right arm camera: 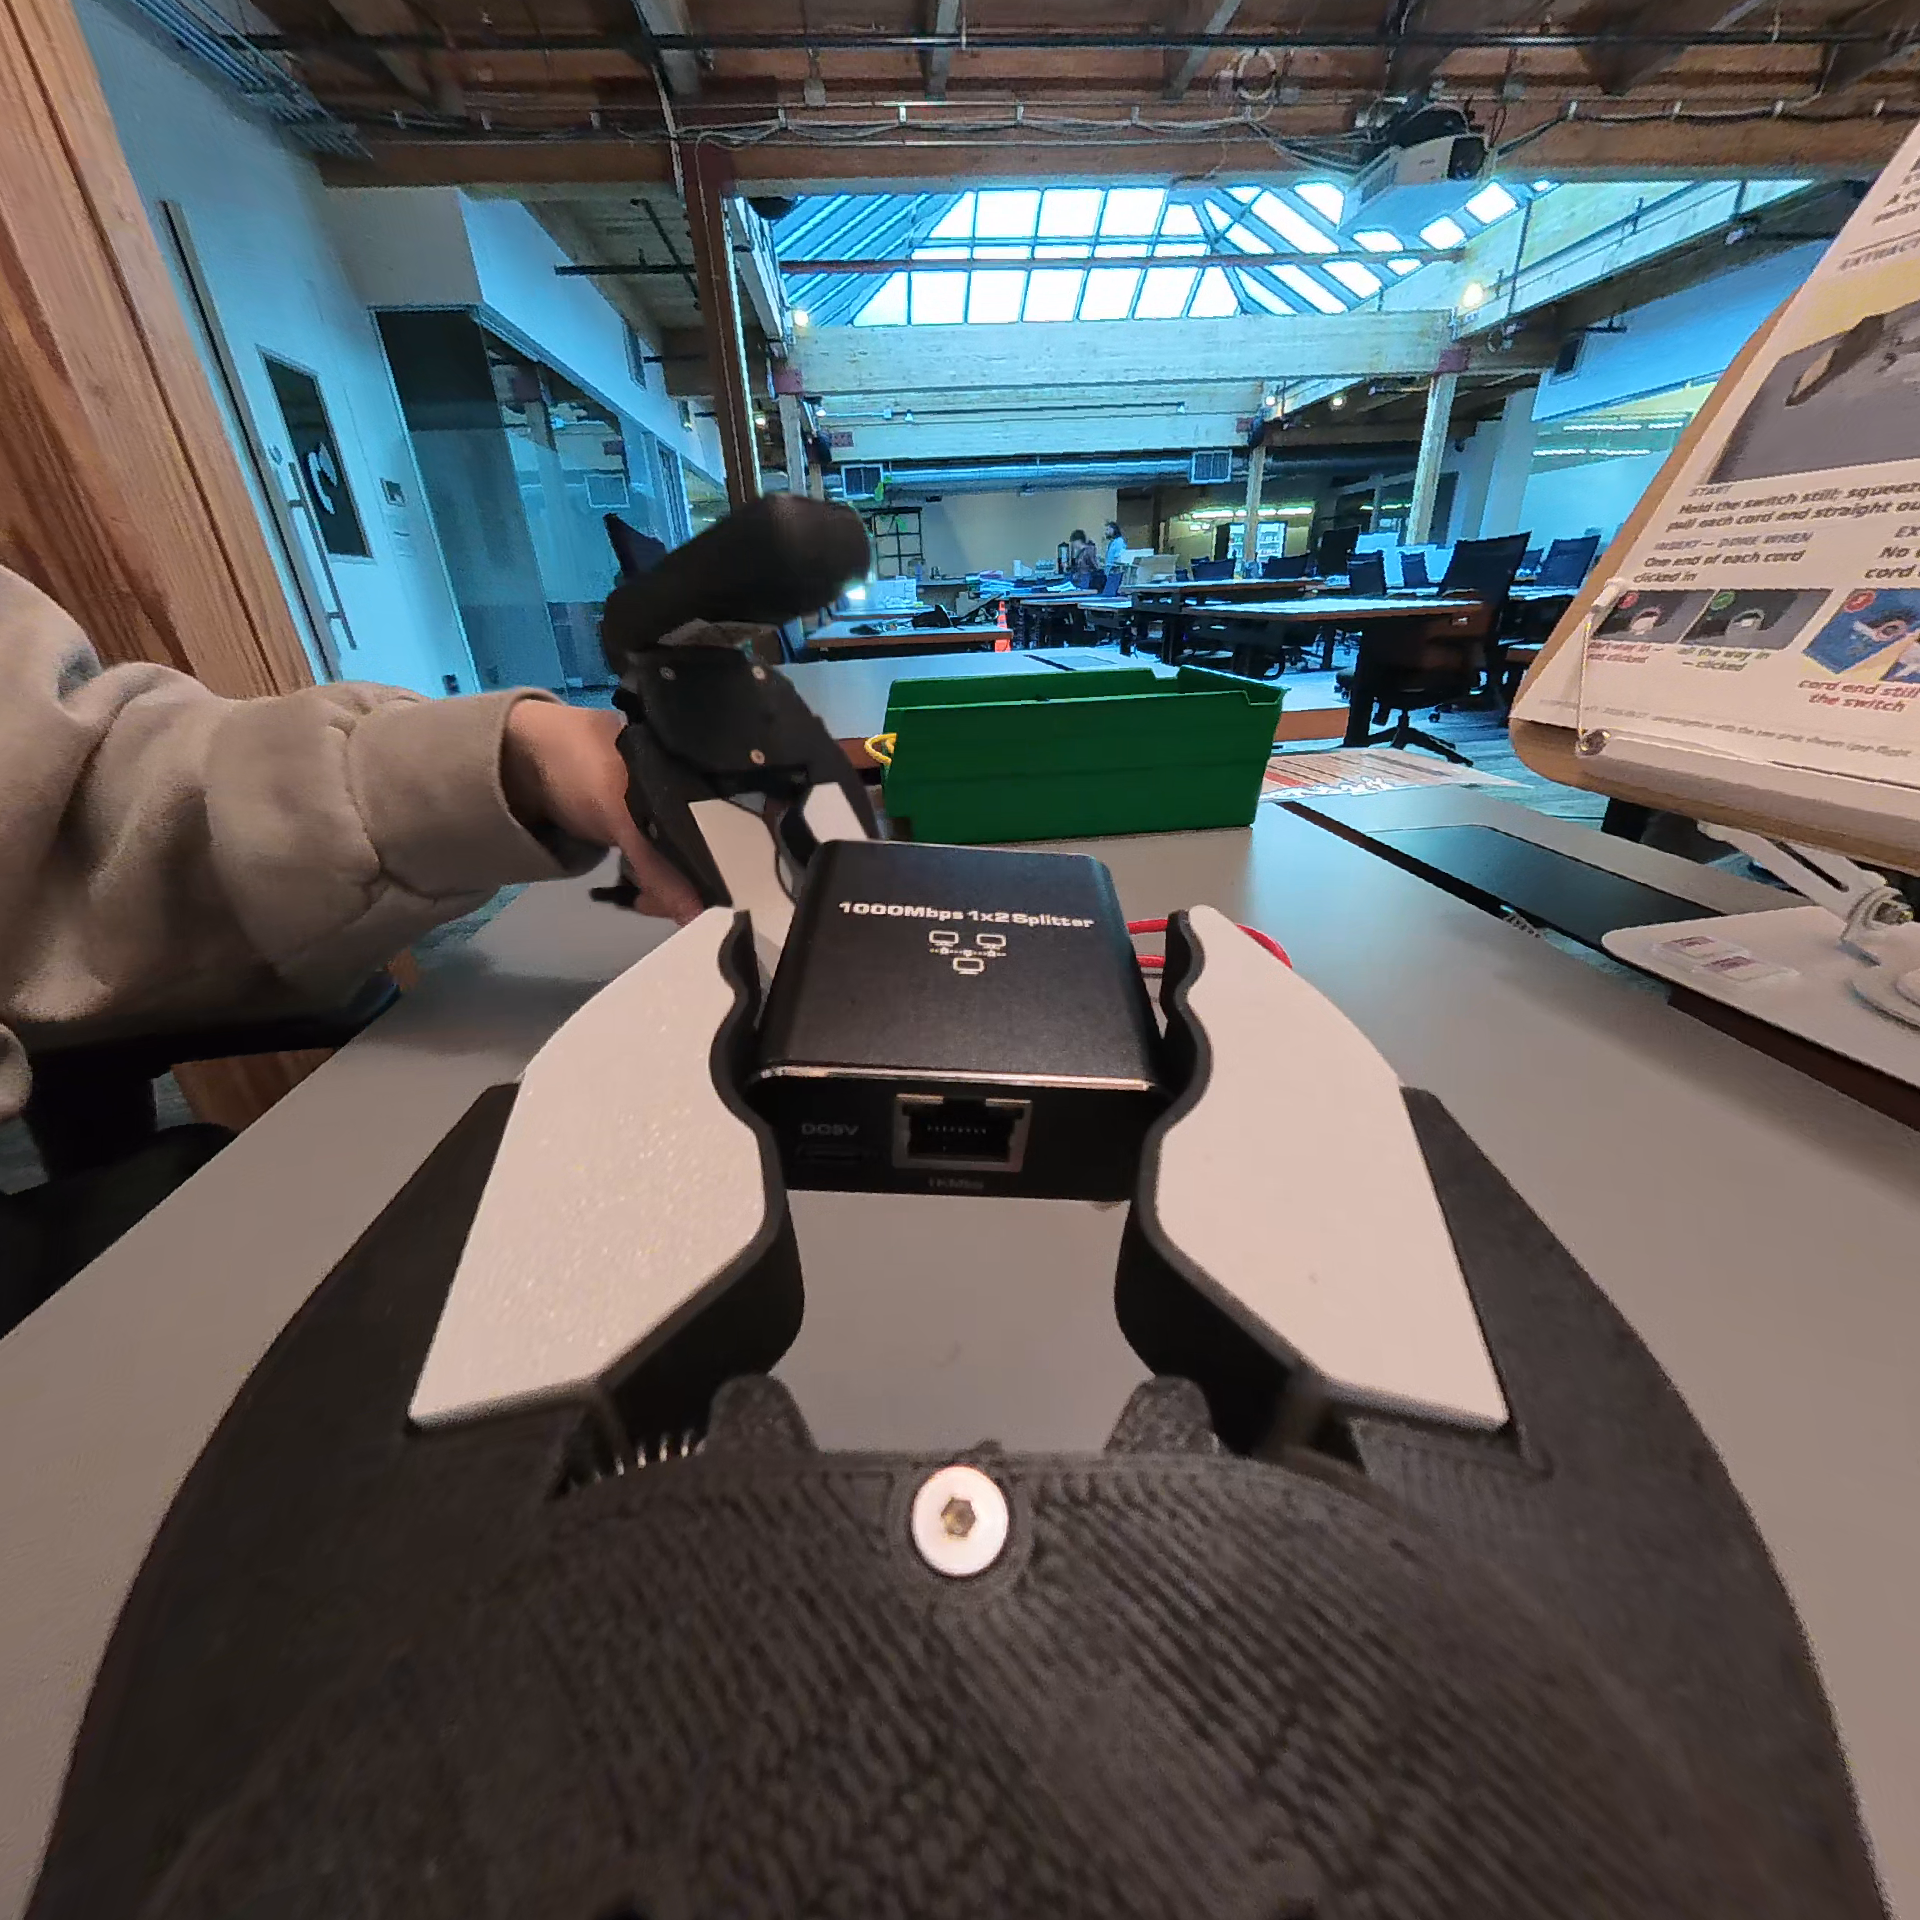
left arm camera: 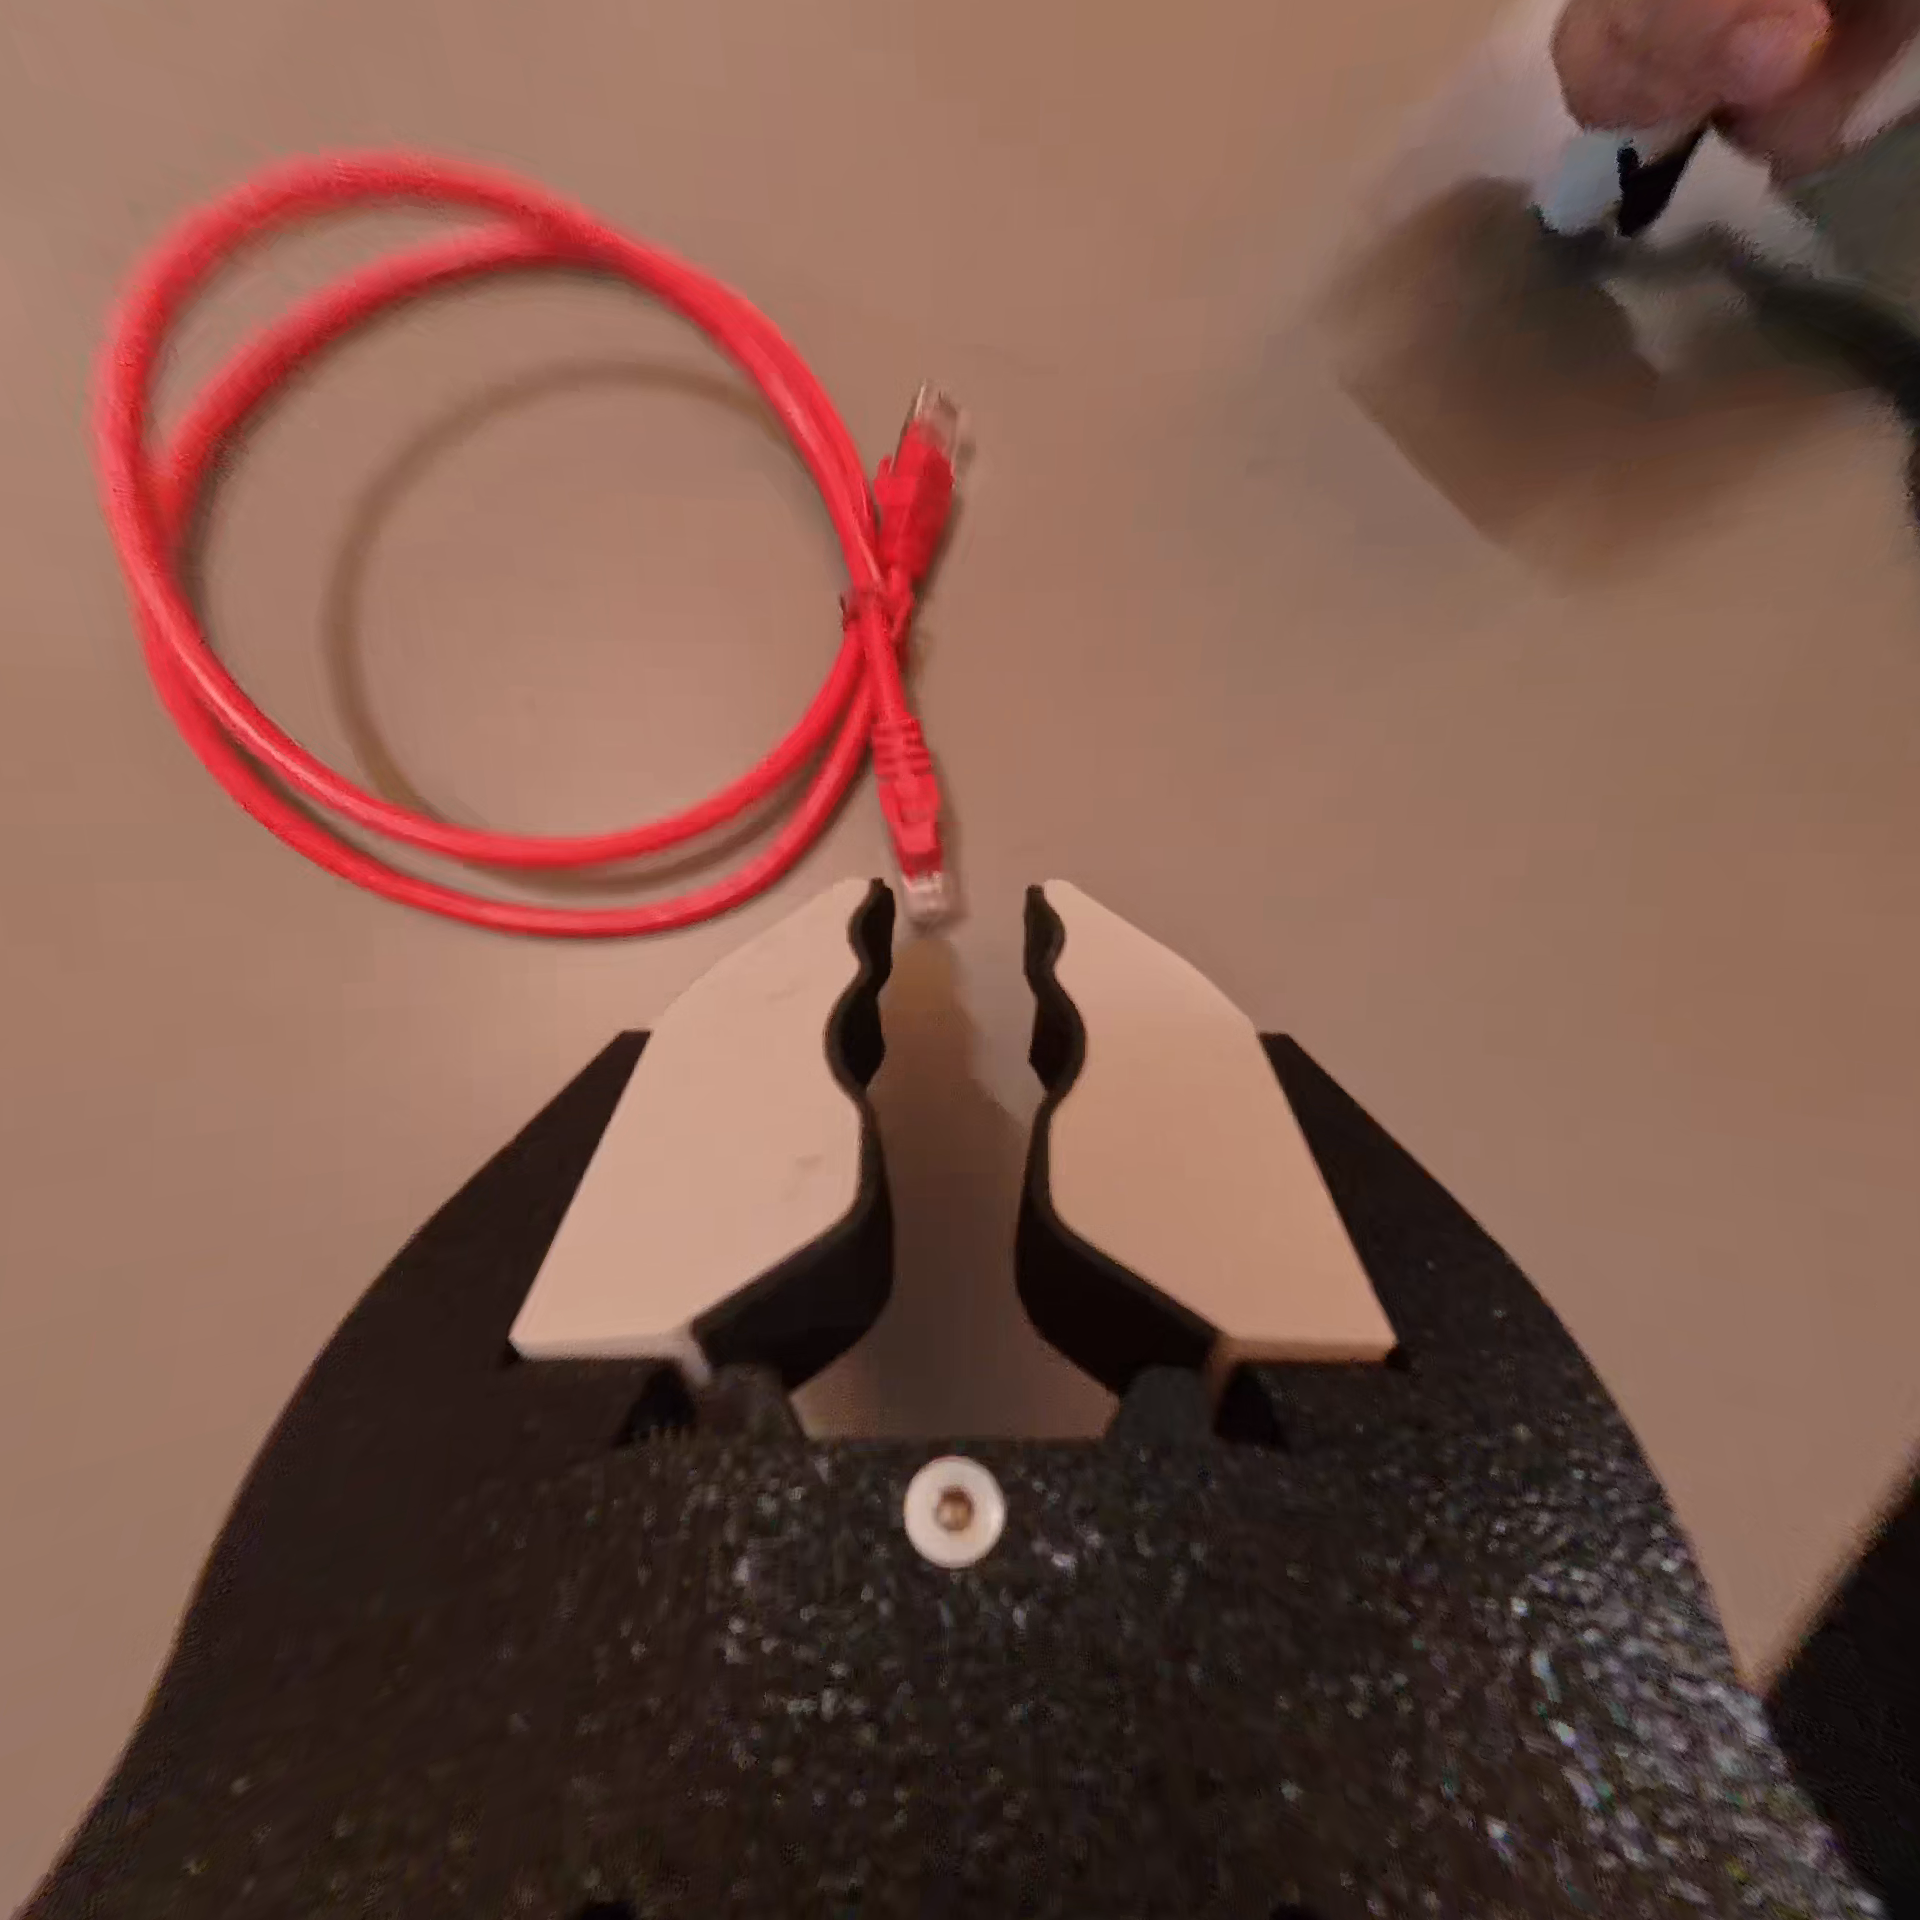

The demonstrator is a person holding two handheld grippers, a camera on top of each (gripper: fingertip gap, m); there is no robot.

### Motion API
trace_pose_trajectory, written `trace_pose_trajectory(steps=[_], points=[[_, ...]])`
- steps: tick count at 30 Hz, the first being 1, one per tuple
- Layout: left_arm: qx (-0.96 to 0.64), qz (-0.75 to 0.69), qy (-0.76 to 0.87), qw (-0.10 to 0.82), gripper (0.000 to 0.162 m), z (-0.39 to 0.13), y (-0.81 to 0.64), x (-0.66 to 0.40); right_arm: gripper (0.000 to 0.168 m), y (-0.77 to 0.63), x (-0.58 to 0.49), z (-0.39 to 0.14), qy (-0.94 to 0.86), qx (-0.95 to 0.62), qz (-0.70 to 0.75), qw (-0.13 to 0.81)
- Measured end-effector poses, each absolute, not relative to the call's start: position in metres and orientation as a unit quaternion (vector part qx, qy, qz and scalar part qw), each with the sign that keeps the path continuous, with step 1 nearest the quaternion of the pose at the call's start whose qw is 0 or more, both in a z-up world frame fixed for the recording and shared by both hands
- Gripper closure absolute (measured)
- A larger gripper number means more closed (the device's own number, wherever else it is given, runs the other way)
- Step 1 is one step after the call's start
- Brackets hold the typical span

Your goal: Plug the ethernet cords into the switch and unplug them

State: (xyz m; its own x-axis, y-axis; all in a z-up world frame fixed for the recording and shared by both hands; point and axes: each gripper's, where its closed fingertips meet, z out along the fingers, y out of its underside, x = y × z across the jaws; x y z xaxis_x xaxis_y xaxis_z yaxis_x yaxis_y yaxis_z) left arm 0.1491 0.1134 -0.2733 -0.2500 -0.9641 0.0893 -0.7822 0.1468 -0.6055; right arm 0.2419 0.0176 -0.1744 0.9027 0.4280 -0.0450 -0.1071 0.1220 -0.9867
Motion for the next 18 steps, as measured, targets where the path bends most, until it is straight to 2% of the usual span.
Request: trace_pose_trajectory(steps=[2, 4, 7, 10, 14, 18], points=[[-0.502, -0.239, 0.794, 0.248, 0.138, -0.259, 0.127, 0.157, 0.093, 0.017, 0.242, -0.174, -0.125, -0.636, 0.179, 0.741], [-0.402, -0.189, 0.836, 0.323, 0.128, -0.241, 0.141, 0.167, 0.093, 0.017, 0.243, -0.174, -0.122, -0.635, 0.181, 0.741], [-0.286, -0.162, 0.881, 0.340, 0.122, -0.228, 0.146, 0.184, 0.093, 0.017, 0.244, -0.174, -0.119, -0.635, 0.188, 0.740], [-0.086, -0.105, 0.927, 0.351, 0.116, -0.228, 0.138, 0.194, 0.093, 0.015, 0.247, -0.174, -0.117, -0.637, 0.186, 0.739], [0.111, 0.040, 0.949, 0.291, 0.115, -0.250, 0.138, 0.196, 0.093, 0.011, 0.257, -0.176, -0.110, -0.646, 0.166, 0.737], [0.195, 0.097, 0.953, 0.210, 0.101, -0.274, 0.130, 0.188, 0.093, 0.009, 0.262, -0.174, -0.102, -0.641, 0.175, 0.740]])
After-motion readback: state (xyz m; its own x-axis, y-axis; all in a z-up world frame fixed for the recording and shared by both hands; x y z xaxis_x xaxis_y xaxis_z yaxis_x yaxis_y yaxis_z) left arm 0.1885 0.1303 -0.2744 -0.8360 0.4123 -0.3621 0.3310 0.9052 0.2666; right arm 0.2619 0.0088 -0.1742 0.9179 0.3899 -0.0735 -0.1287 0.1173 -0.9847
